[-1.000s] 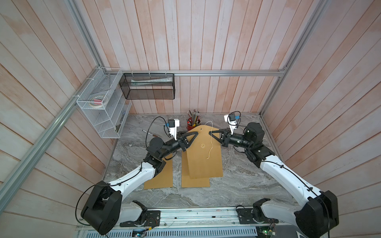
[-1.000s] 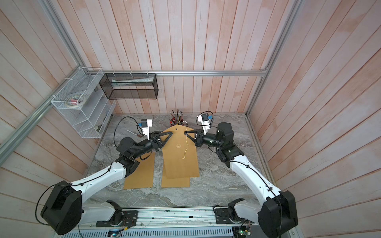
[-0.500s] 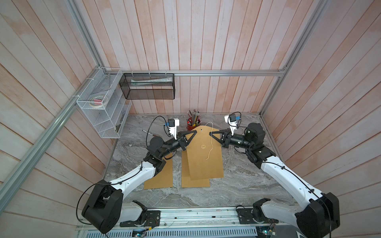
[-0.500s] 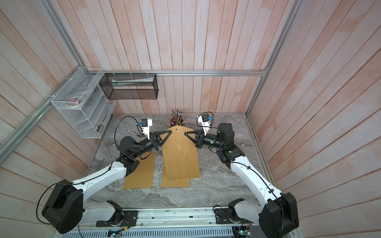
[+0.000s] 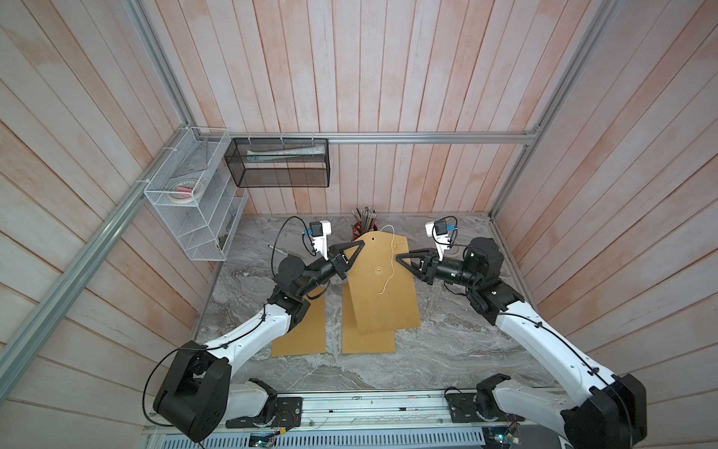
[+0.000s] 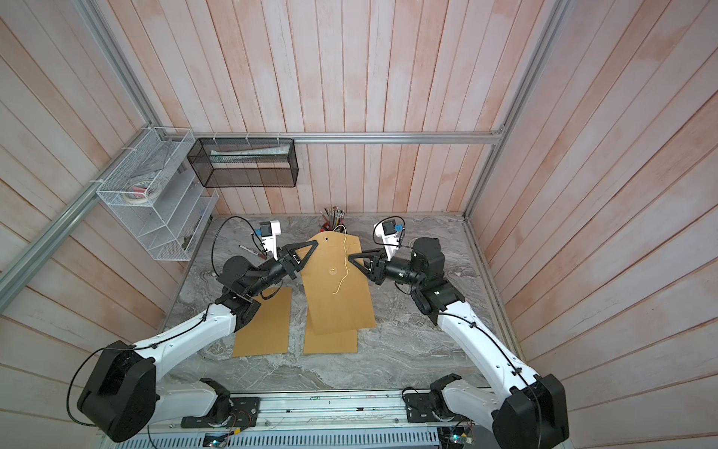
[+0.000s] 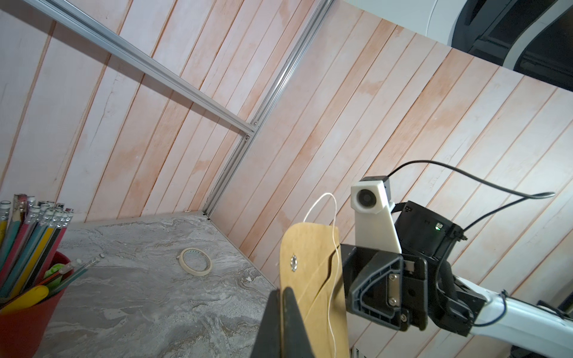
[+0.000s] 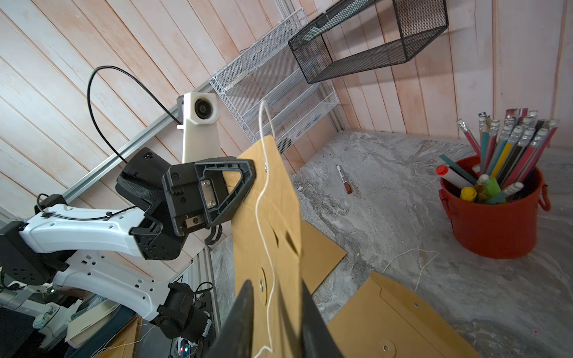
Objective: Open the file bag
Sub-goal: Open the file bag, then place the file bag at the center of the board.
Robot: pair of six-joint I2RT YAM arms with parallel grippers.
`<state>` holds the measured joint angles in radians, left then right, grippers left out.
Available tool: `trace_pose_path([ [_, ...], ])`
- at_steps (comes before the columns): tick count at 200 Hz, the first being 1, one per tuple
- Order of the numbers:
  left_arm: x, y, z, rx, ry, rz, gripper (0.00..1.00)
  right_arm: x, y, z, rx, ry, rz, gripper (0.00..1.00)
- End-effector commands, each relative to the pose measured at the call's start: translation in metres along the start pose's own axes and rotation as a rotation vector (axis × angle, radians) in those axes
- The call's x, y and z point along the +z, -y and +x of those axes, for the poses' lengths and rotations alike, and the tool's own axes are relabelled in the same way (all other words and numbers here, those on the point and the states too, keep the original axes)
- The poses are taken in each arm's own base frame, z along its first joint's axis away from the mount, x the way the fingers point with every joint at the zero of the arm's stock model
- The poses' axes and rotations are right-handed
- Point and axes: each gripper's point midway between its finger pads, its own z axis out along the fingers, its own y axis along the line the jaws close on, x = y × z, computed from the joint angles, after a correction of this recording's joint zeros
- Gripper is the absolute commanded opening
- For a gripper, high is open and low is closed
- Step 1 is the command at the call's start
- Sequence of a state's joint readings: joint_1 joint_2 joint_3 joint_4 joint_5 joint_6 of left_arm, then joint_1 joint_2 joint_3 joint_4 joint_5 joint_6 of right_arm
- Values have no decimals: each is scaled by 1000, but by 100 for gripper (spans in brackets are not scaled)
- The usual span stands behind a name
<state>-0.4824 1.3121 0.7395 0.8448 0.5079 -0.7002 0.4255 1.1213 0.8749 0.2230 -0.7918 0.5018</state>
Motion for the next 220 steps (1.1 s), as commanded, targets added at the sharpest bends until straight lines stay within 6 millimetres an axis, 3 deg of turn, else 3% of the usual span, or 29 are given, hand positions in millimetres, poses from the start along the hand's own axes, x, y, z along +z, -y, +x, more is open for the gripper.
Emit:
trace_pose_path([
  [1,-6,-10,-9,2,47,-50,0,-1,-4,11,27,-19,-6,24],
  [52,-9,-15,-10,-8,62,-67,0,-2,-1,23,54,-30,4,18],
  [94,-11,-15,-10,-14,67,-62,0,-2,2,28,65,-37,24,0],
  [151,-15,-16,-9,-24,70,-69,0,-6,11,24,69,-35,102,0],
  [187,-20,-20,-9,-22,76,-89,18,-9,19,22,74,-46,174,0],
  [220,-28,-25,-8,-14,79,-120,26,-15,25,19,75,-52,220,0],
])
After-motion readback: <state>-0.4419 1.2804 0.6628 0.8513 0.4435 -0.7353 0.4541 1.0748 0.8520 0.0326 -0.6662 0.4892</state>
